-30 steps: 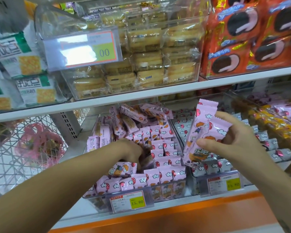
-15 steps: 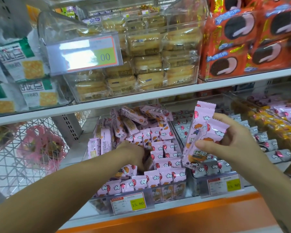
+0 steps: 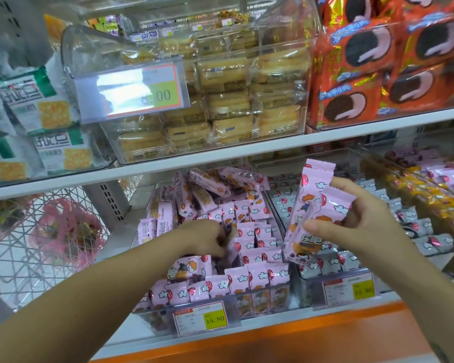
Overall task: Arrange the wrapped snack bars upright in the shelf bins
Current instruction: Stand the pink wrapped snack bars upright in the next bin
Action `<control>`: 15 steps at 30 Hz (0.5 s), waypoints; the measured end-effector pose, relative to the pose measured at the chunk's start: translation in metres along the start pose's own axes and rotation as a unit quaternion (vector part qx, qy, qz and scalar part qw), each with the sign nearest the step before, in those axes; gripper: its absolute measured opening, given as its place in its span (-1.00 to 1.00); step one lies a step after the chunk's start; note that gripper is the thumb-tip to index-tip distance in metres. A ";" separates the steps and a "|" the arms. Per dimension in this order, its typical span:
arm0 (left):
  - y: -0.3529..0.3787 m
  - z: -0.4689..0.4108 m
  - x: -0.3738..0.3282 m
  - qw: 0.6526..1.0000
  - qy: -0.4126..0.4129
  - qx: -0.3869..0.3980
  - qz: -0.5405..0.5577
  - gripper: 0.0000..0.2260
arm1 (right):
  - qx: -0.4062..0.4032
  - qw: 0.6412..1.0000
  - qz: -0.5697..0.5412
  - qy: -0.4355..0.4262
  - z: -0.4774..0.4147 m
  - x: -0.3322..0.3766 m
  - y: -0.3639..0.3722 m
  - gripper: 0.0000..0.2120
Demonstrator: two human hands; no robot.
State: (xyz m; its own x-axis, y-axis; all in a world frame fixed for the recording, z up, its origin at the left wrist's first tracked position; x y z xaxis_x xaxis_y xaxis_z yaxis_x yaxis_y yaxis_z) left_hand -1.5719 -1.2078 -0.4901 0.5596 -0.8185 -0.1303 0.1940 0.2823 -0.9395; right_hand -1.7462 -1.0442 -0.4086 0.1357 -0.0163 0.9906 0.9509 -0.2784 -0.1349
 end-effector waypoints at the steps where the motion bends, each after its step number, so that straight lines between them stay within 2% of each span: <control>1: -0.003 0.001 0.001 0.999 0.007 -0.022 0.030 -0.85 | -0.001 1.000 -0.001 0.001 0.000 0.000 -0.001 -0.16; 5: -0.022 0.009 0.006 0.983 0.018 -0.099 0.155 -0.84 | 0.005 1.000 -0.006 -0.005 0.000 0.001 0.001 -0.18; 12: -0.040 0.020 -0.003 0.970 0.036 -0.135 0.201 -0.84 | 0.010 1.000 -0.015 -0.008 0.001 0.004 0.003 -0.16; 15: -0.055 0.029 -0.008 0.968 0.035 -0.151 0.198 -0.72 | 0.006 1.000 -0.017 -0.003 0.001 0.002 0.001 -0.12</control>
State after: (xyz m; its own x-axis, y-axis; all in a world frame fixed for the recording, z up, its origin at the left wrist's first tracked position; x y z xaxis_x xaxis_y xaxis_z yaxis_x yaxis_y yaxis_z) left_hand -1.5634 -1.2019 -0.4282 0.4847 -0.7108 -0.5098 -0.2745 0.4298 -0.8602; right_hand -1.7445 -1.0439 -0.4070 0.1041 -0.0018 0.9946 0.9582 -0.2678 -0.1008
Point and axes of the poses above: each hand's wrist, its own z-axis away from the middle knuckle, its own y-axis out of the palm, x = y × z, the point moved 9 cm from there along -z, towards the middle knuckle, and after that the axes turned 15 degrees about y, right-handed, at the moved point
